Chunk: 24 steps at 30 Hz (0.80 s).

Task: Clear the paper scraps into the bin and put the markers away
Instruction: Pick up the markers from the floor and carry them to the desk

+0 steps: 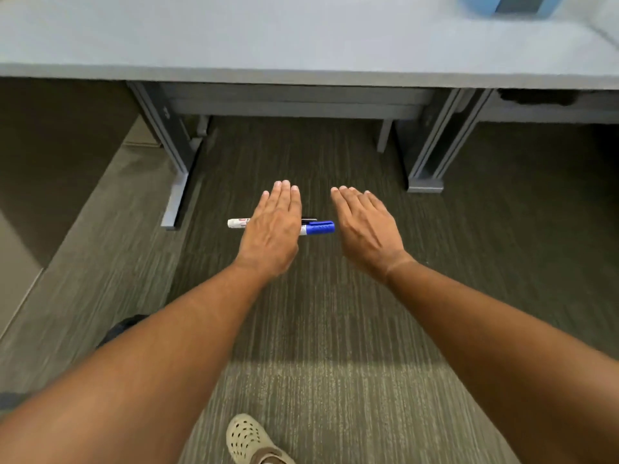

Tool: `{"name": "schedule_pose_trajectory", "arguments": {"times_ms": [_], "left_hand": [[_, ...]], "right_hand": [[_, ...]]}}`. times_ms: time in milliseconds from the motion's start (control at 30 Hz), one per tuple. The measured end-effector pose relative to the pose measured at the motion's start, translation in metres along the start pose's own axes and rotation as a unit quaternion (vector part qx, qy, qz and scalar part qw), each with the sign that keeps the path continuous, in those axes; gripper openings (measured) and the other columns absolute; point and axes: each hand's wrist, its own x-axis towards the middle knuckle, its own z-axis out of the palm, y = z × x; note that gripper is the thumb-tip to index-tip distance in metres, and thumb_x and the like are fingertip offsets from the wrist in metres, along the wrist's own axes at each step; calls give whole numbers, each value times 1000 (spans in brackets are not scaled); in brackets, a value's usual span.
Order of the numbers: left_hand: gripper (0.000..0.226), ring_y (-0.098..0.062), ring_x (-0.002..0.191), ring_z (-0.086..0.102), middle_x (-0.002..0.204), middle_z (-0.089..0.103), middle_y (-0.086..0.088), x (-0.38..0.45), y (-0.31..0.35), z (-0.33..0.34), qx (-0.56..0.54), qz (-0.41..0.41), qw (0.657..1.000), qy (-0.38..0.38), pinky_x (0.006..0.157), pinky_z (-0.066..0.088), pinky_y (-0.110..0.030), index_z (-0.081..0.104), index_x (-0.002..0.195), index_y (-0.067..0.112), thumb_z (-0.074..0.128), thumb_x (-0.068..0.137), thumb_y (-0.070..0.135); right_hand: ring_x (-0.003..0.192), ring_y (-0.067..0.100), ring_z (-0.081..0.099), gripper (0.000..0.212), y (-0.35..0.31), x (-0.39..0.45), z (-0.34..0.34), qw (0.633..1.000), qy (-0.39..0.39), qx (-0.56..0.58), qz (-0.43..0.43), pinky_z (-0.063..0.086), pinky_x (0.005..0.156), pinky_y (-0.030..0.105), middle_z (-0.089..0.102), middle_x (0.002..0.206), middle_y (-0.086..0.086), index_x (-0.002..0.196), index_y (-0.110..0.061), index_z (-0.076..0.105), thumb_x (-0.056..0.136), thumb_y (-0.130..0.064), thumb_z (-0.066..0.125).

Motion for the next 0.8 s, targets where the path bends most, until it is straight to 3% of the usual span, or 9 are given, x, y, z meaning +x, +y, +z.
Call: {"name": "schedule_pose_trajectory", "arguments": {"times_ms": [333, 500, 800], "left_hand": [[68, -29, 147, 0, 158, 2, -20, 30, 62, -179, 19, 24, 992, 119, 120, 7, -42, 1, 149, 0, 35, 90, 0], [63, -26, 147, -5, 159, -4, -15, 44, 85, -258, 17, 18, 986, 164, 120, 2, -40, -2, 150, 4, 32, 97, 6], [64, -31, 145, 15, 156, 19, -19, 57, 139, -371, 20, 37, 963, 265, 118, 13, -40, 15, 149, -1, 45, 92, 5]], "right_hand": [[131, 37, 47, 54, 68, -18, -175, 994, 103, -35, 13, 33, 112, 48, 47, 141, 24, 141, -1, 35, 91, -13, 51], [137, 36, 39, 57, 103, -19, -260, 986, 153, -58, 19, 27, 115, 46, 39, 149, 22, 146, -4, 29, 95, -16, 50], [137, 37, 37, 58, 136, -37, -378, 971, 211, -104, 49, 26, 115, 49, 39, 148, 23, 144, 0, 31, 89, -5, 50]]}}
